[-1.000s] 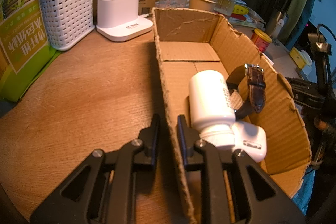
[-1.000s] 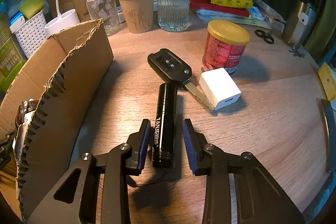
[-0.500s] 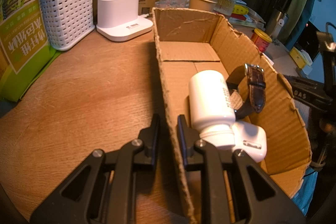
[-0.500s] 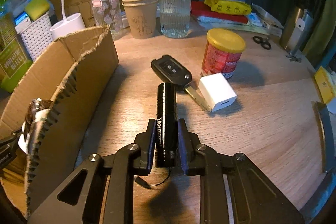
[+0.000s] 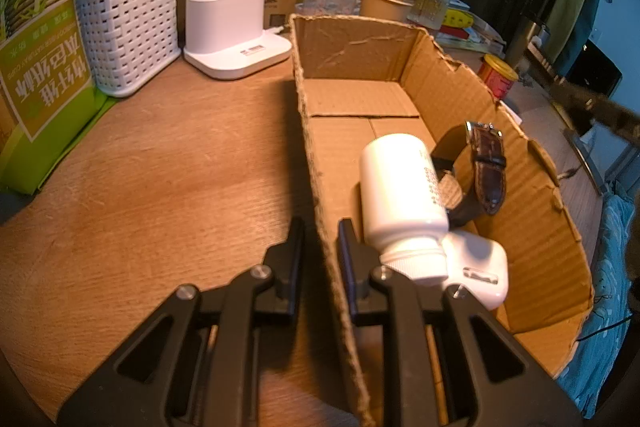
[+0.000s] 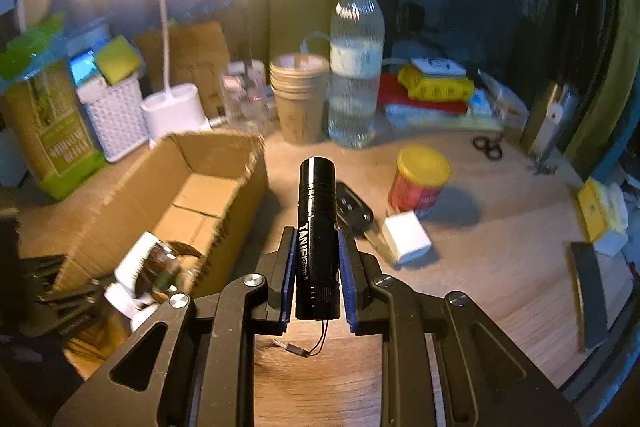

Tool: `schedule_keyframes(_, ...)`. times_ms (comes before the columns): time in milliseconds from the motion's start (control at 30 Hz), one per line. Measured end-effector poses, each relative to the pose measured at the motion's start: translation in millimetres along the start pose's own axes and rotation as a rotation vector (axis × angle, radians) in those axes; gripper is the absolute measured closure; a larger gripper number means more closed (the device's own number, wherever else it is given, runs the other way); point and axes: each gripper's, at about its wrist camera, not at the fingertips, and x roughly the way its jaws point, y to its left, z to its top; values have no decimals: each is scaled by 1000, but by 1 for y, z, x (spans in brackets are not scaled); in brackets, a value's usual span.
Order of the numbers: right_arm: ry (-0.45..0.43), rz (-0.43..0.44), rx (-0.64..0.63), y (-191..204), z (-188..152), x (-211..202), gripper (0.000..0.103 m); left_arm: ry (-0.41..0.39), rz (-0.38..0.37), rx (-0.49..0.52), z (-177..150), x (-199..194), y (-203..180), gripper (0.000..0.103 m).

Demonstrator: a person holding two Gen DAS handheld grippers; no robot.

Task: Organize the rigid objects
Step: 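Lift the flashlight with the right tool and carry it over the box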

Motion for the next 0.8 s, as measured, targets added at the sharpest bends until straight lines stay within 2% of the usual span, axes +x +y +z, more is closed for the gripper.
schedule_keyframes(400, -120, 53, -67, 28, 27, -48, 81, 0, 0, 0, 0, 0, 0, 85)
schedule_keyframes(800, -199, 154, -136, 62, 45, -82, 81, 0, 0, 0, 0, 0, 0, 85)
